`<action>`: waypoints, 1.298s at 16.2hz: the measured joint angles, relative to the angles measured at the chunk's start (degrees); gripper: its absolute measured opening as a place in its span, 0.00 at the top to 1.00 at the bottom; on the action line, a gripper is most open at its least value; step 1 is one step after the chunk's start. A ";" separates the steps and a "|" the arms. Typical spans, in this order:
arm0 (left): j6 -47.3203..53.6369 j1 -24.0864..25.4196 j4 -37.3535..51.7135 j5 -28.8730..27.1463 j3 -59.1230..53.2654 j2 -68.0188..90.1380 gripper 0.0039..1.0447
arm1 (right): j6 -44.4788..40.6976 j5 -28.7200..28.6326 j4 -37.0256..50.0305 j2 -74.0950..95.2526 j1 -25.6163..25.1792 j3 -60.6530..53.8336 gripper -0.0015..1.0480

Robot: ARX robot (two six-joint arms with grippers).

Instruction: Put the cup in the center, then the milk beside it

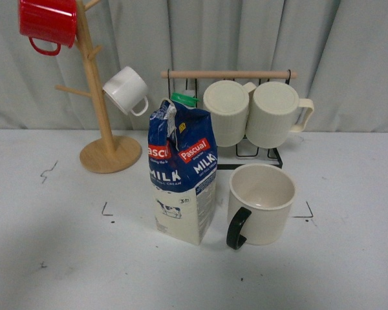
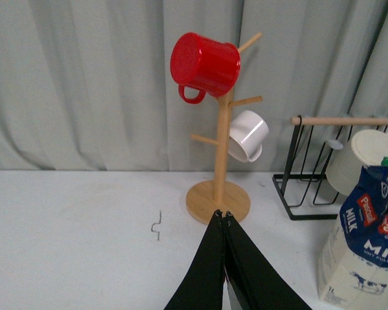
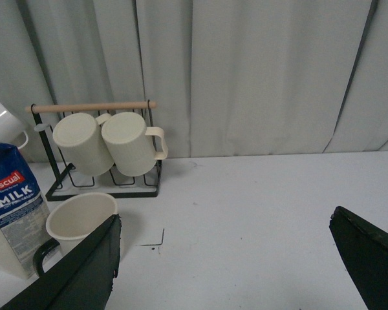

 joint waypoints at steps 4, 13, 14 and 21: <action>0.00 0.00 -4.02 0.00 -3.54 -7.37 0.99 | 0.00 0.00 0.02 0.00 0.00 0.00 0.06; 0.00 0.00 -12.59 0.11 -7.13 -20.79 0.99 | 0.00 0.00 0.00 0.00 0.00 0.00 0.06; 0.00 0.00 -13.84 0.11 -7.13 -21.66 0.99 | 0.00 0.00 0.02 0.00 0.00 0.00 0.06; 0.02 0.00 -27.30 0.07 -7.08 -32.30 0.99 | 0.00 0.00 0.00 0.00 0.00 0.00 0.06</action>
